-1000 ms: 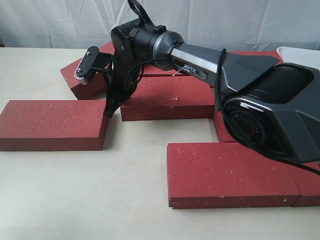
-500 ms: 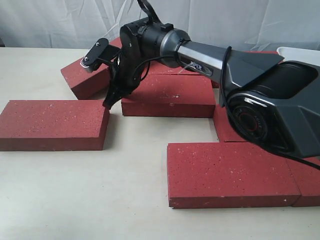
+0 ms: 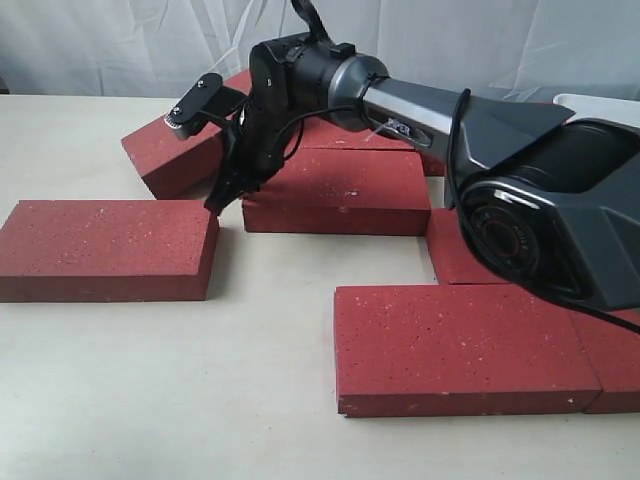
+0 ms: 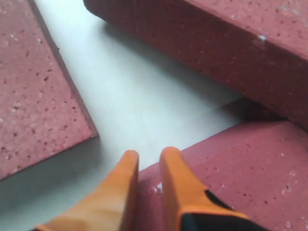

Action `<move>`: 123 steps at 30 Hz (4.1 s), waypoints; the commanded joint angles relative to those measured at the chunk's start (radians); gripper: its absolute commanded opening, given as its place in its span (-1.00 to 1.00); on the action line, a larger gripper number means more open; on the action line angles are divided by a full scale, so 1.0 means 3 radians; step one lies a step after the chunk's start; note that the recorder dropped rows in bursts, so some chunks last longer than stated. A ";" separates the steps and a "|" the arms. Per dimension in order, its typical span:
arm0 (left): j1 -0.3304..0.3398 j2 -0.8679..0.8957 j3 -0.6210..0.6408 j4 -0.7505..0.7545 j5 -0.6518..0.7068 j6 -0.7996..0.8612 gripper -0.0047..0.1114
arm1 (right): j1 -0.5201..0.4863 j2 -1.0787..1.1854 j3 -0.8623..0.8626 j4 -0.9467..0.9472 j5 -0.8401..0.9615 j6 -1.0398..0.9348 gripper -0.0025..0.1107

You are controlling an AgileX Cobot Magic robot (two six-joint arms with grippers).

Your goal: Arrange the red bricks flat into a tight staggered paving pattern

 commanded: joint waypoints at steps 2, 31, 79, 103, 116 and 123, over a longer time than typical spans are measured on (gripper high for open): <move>0.0015 -0.0015 0.0007 -0.0019 -0.0022 -0.0012 -0.91 | -0.0146 -0.0069 0.0043 -0.0314 0.0038 -0.0001 -0.02; 0.0015 -0.0015 0.0007 -0.0019 -0.0022 -0.0012 -0.91 | -0.0486 -0.1459 0.1489 -0.0300 0.1069 0.0138 -0.97; 0.0015 -0.0015 0.0007 -0.0019 -0.0022 -0.0012 -0.91 | -0.0481 -0.1400 0.2737 -0.1025 -0.0648 -0.0224 -0.97; 0.0015 -0.0015 0.0007 -0.0019 -0.0022 -0.0012 -0.91 | -0.0245 -0.1237 0.2488 0.0851 -0.1225 -0.1190 -0.97; 0.0015 -0.0015 0.0007 -0.0019 -0.0022 -0.0012 -0.91 | -0.0245 -0.1098 0.2331 0.0672 -0.1489 -0.1156 -0.97; 0.0015 -0.0015 0.0007 -0.0019 -0.0022 -0.0012 -0.91 | -0.0245 -0.1129 0.2331 0.0621 -0.1339 -0.1156 -0.97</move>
